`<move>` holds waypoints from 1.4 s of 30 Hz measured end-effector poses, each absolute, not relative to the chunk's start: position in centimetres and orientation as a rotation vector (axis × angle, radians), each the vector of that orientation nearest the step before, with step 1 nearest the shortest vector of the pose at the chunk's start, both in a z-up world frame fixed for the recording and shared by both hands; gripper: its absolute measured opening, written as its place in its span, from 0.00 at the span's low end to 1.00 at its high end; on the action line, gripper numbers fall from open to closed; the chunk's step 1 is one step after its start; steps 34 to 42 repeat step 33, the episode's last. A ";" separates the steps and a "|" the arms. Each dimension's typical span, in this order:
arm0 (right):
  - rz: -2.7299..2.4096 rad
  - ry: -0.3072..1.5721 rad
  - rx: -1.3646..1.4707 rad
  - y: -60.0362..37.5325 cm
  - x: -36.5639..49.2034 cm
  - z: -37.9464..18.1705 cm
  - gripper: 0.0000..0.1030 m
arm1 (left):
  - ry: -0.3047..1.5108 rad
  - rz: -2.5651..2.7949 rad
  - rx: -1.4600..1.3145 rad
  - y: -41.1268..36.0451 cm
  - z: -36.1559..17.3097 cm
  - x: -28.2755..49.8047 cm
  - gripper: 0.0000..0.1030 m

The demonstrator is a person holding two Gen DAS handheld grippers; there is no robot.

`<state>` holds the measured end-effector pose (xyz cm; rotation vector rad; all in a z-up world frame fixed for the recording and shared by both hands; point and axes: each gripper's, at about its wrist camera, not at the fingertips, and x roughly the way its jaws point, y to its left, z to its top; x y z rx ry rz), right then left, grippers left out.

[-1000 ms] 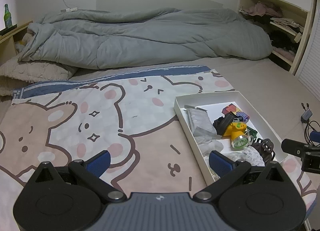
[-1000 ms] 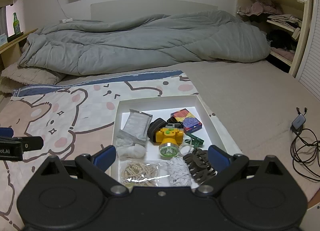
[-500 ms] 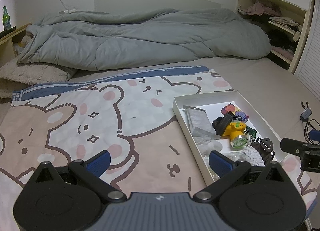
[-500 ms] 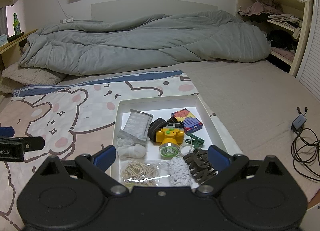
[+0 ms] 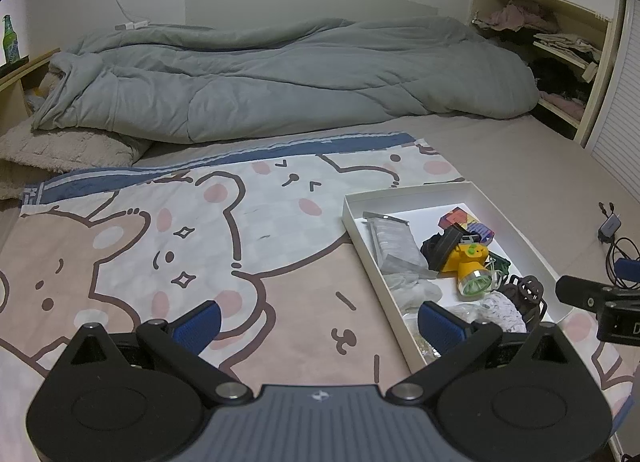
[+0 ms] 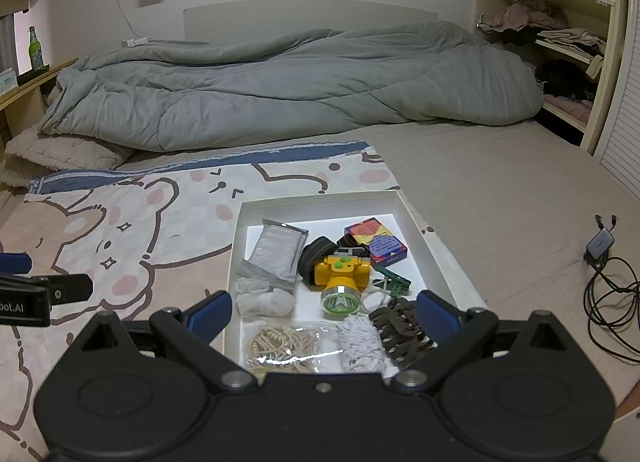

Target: Organize objects

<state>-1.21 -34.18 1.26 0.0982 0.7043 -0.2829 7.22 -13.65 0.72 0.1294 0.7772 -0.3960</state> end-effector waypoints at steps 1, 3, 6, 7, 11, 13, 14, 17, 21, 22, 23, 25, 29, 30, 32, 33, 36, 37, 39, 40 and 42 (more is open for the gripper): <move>-0.283 0.705 0.098 -34.1 -1.2 1.3 0.97 | 0.777 -0.396 0.130 -13.7 0.7 7.2 1.00; -0.283 0.704 0.099 -34.2 -1.2 1.3 0.97 | 0.777 -0.397 0.130 -13.7 0.7 7.2 1.00; -0.282 0.704 0.098 -34.2 -1.2 1.3 0.97 | 0.777 -0.396 0.130 -13.7 0.7 7.2 1.00; -0.283 0.704 0.098 -34.2 -1.2 1.3 0.97 | 0.777 -0.397 0.130 -13.7 0.7 7.2 1.00; -0.283 0.705 0.099 -34.2 -1.2 1.2 0.97 | 0.777 -0.396 0.130 -13.7 0.7 7.2 1.00; -0.282 0.704 0.099 -34.2 -1.2 1.3 0.97 | 0.777 -0.396 0.130 -13.7 0.7 7.2 1.00; -0.282 0.705 0.099 -34.2 -1.2 1.3 0.97 | 0.777 -0.397 0.131 -13.7 0.7 7.2 1.00; -0.282 0.704 0.099 -34.2 -1.2 1.3 0.97 | 0.776 -0.399 0.132 -13.7 0.7 7.2 1.00; -0.282 0.704 0.099 -34.2 -1.2 1.2 0.97 | 0.776 -0.399 0.133 -13.8 0.8 7.1 1.00; -0.282 0.704 0.099 -34.1 -1.2 1.3 0.97 | 0.775 -0.400 0.133 -13.8 0.8 7.1 1.00; -0.281 0.704 0.099 -34.2 -1.2 1.2 0.97 | 0.775 -0.400 0.133 -13.8 0.8 7.1 1.00; -0.282 0.704 0.099 -34.2 -1.3 1.2 0.97 | 0.772 -0.403 0.132 -13.8 0.8 7.1 1.00; -0.282 0.704 0.100 -34.2 -1.3 1.2 0.97 | 0.764 -0.401 0.139 -13.9 0.9 7.0 1.00; -0.282 0.704 0.100 -34.1 -1.3 1.3 0.97 | 0.764 -0.402 0.141 -13.9 0.9 7.0 1.00; -0.281 0.704 0.100 -34.2 -1.3 1.3 0.97 | 0.764 -0.403 0.141 -13.8 0.8 7.1 1.00; -0.280 0.704 0.100 -34.2 -1.3 1.3 0.97 | 0.766 -0.402 0.140 -13.8 0.8 7.1 1.00; -0.280 0.704 0.100 -34.2 -1.3 1.3 0.97 | 0.766 -0.402 0.140 -13.8 0.8 7.1 1.00; -0.280 0.704 0.100 -34.2 -1.3 1.3 0.97 | 0.766 -0.402 0.140 -13.8 0.8 7.1 1.00; -0.280 0.704 0.100 -34.2 -1.3 1.3 0.97 | 0.766 -0.402 0.140 -13.8 0.8 7.1 1.00; -0.280 0.704 0.100 -34.2 -1.3 1.3 0.97 | 0.766 -0.402 0.140 -13.8 0.8 7.1 1.00; -0.280 0.704 0.100 -34.2 -1.3 1.3 0.97 | 0.766 -0.402 0.140 -13.8 0.8 7.1 1.00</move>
